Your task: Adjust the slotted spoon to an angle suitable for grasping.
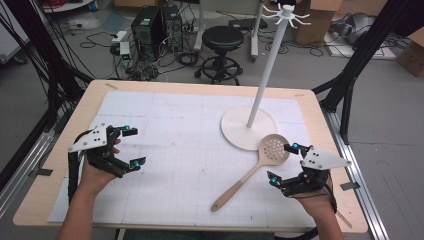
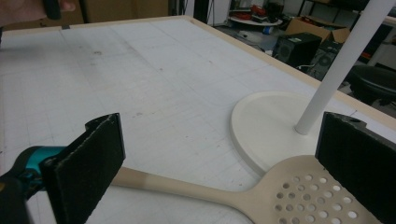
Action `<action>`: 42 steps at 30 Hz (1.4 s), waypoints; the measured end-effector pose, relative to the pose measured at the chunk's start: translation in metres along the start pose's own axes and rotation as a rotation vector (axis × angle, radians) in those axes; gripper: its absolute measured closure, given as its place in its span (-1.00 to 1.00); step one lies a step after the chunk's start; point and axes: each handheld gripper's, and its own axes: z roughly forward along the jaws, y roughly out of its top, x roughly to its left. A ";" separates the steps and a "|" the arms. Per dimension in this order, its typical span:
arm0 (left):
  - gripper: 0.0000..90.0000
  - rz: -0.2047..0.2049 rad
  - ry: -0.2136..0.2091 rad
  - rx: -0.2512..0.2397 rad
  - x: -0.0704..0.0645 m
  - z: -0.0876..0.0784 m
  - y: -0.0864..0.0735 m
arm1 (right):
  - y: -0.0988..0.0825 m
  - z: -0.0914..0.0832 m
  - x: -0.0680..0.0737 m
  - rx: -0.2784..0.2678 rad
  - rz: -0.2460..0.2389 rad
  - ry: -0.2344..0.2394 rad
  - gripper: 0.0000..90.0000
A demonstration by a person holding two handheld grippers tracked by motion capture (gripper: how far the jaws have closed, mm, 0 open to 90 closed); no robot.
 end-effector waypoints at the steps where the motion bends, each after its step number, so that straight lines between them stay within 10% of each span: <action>1: -0.96 -0.003 0.004 0.001 0.000 0.000 0.000 | 0.000 0.002 -0.001 0.008 -0.007 0.015 -1.00; 30: -0.96 0.003 0.000 0.013 0.000 0.001 -0.001 | 0.002 0.059 0.018 0.242 -0.169 0.182 -0.99; 35: -0.96 0.001 0.002 0.013 0.000 0.000 -0.002 | -0.002 0.081 0.012 0.330 -0.186 0.228 -0.98; 42: -0.96 -0.001 0.002 0.006 0.001 -0.001 -0.002 | -0.021 0.115 0.015 0.595 -0.232 0.351 -0.67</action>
